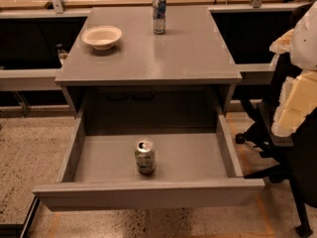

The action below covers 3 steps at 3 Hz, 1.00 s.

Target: Pick 7up can from top drawer and place on counter

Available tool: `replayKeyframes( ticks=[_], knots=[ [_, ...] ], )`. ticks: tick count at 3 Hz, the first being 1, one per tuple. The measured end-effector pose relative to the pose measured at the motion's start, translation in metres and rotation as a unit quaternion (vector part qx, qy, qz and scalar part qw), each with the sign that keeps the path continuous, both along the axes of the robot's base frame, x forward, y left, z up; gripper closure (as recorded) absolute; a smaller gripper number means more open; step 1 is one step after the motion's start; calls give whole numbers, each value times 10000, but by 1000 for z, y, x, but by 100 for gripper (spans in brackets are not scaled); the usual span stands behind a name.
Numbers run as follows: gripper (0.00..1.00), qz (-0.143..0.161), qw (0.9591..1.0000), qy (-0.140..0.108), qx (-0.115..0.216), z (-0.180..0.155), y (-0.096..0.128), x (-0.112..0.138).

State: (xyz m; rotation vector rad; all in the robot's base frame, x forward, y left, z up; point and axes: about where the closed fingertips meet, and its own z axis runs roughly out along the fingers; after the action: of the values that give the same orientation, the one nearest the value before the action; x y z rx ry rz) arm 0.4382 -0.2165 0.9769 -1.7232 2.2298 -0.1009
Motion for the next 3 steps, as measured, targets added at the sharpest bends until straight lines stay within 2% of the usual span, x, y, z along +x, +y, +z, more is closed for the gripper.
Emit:
replayKeyframes(
  ticks=[2, 3],
  knots=[
    [0, 45, 10000, -15, 71, -3, 4, 0],
    [0, 292, 9982, -5, 532, -28, 19, 6]
  ],
)
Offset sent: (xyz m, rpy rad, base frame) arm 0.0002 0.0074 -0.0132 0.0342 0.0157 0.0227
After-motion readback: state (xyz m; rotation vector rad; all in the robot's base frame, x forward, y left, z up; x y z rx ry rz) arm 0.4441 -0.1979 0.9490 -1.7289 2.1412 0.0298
